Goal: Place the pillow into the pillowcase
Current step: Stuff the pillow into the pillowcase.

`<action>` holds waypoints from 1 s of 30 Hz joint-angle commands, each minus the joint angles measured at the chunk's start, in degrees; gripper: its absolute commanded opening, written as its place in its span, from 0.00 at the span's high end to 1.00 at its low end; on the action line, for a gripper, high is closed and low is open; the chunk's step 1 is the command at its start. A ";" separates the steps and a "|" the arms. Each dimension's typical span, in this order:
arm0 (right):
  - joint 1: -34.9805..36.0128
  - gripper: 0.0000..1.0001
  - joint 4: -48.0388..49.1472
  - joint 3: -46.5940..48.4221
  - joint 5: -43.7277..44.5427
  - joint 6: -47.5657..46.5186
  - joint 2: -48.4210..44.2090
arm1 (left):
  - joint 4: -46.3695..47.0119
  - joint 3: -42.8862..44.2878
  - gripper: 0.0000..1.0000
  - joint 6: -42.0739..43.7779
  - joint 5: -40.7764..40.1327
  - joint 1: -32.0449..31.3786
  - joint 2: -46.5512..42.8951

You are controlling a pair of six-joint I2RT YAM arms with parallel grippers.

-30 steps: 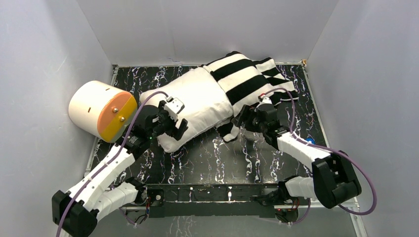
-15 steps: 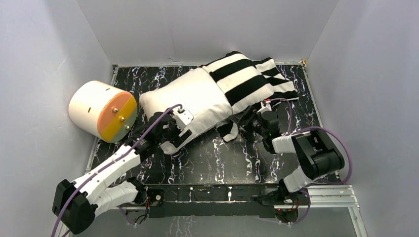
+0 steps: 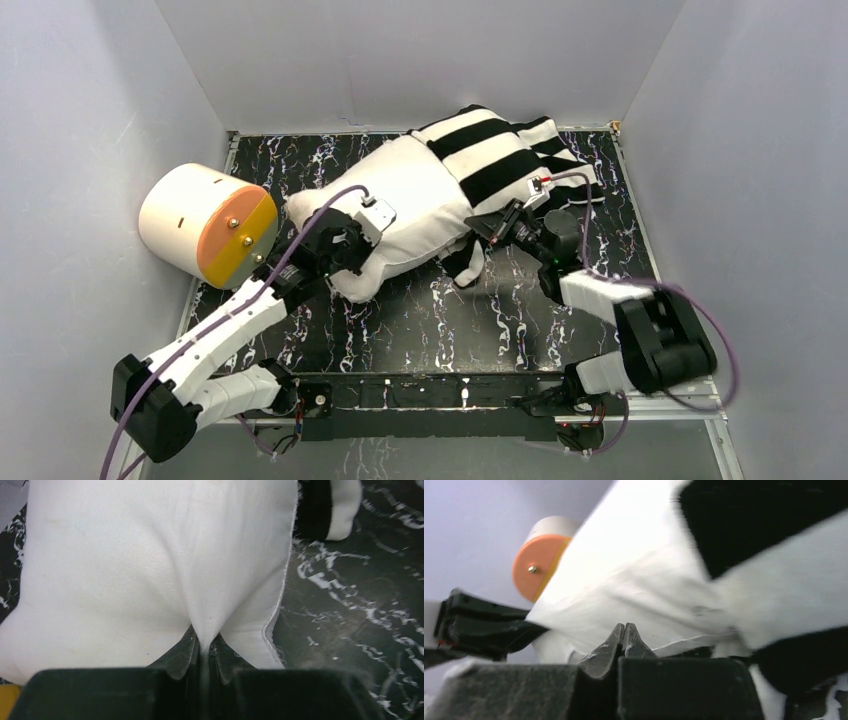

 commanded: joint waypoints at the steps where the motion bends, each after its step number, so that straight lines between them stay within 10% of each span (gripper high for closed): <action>1: 1.49 1.00 -20.55 3.83 -3.57 -12.24 -17.90 | 3.46 5.86 1.00 -10.47 13.44 -1.18 -6.45; 4: 1.62 1.00 -34.36 7.86 -0.39 -19.54 -27.94 | 5.55 5.93 1.00 -14.75 17.13 -1.41 -9.23; 7: 1.67 0.60 -53.18 8.12 11.17 -17.86 -31.88 | 4.91 2.85 1.00 -12.99 15.85 -1.45 -10.55; 14: 0.33 0.24 -38.07 -5.16 12.28 -23.49 -23.90 | 5.62 1.53 1.00 -15.83 15.01 -1.46 -9.42; 26: 0.42 0.27 -16.86 -11.95 13.45 -17.23 -10.38 | 7.24 3.14 1.00 -16.52 15.95 -1.40 -6.59; 30: 0.37 0.66 -12.20 -11.91 10.01 -16.78 -9.44 | 7.83 3.80 1.00 -19.69 13.37 -1.46 -6.18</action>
